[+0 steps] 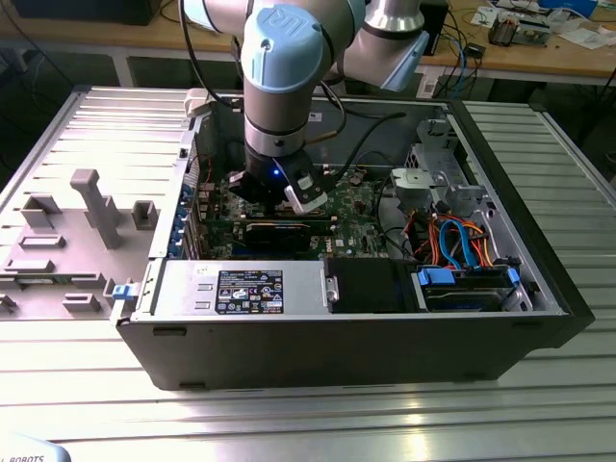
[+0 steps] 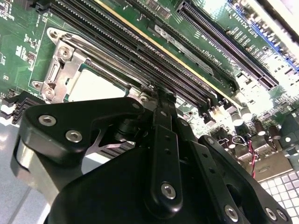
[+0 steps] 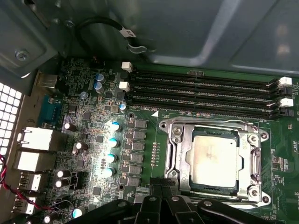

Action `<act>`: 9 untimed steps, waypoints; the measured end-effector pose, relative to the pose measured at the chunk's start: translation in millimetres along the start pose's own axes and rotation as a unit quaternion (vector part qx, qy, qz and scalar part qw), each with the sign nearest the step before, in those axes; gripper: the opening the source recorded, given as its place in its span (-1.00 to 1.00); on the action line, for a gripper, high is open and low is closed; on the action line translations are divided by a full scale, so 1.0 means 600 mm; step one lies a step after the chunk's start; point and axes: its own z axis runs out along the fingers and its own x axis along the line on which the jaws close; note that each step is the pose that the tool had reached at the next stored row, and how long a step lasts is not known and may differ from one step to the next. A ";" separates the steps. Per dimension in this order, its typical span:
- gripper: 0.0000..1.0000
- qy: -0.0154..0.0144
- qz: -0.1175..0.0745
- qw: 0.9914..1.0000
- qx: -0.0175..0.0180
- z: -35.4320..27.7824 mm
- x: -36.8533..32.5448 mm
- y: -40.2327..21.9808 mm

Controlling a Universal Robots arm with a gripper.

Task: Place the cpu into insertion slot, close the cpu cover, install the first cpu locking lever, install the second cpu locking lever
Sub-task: 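Install the second cpu locking lever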

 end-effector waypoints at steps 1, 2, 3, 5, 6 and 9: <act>-0.79 0.000 0.000 1.000 0.000 -0.001 0.000 0.000; -0.79 0.000 0.000 1.000 0.001 -0.002 0.000 0.000; -0.79 0.000 0.000 1.000 0.001 -0.002 0.000 0.000; -0.79 0.000 0.000 1.000 0.001 -0.004 0.001 0.001; -0.79 0.000 0.000 1.000 0.001 -0.008 0.001 0.002; -0.79 0.000 0.000 1.000 0.001 -0.019 0.002 0.004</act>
